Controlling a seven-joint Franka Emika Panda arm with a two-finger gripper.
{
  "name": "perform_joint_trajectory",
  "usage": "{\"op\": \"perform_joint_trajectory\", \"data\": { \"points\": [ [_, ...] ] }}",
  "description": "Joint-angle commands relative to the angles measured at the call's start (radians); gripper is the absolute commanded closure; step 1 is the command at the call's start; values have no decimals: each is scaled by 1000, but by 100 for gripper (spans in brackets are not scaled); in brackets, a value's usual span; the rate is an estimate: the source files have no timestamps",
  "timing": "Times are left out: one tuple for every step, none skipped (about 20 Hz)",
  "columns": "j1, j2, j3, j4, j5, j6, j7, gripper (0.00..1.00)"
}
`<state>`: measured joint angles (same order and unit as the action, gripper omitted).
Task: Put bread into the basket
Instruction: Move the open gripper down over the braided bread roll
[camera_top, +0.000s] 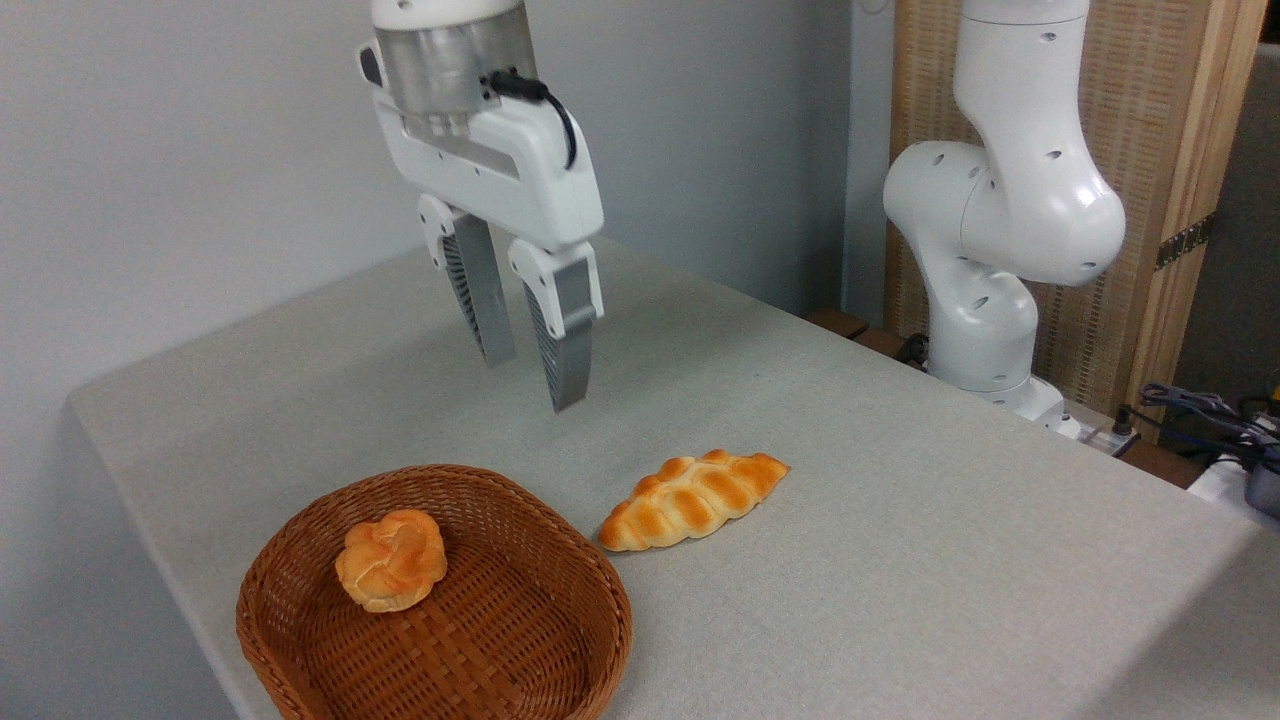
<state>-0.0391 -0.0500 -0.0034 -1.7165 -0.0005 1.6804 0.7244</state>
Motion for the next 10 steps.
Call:
{"op": "perform_joint_trajectory", "data": {
  "points": [
    [7, -73, 22, -138, 17, 85, -7, 0],
    [7, -89, 36, -168, 17, 108, -3, 0],
    [7, -112, 39, -207, 17, 125, 3, 0],
    [7, -132, 39, -250, 17, 139, 12, 0],
    [8, -151, 40, -287, 23, 147, 24, 0],
    [10, -165, 43, -325, 54, 151, 35, 0],
    [12, -177, 45, -363, 88, 160, 44, 0],
    [12, -188, 45, -402, 103, 176, 58, 0],
    [12, -195, 45, -428, 105, 189, 72, 0],
    [12, -201, 43, -454, 103, 196, 82, 0]
  ]
}}
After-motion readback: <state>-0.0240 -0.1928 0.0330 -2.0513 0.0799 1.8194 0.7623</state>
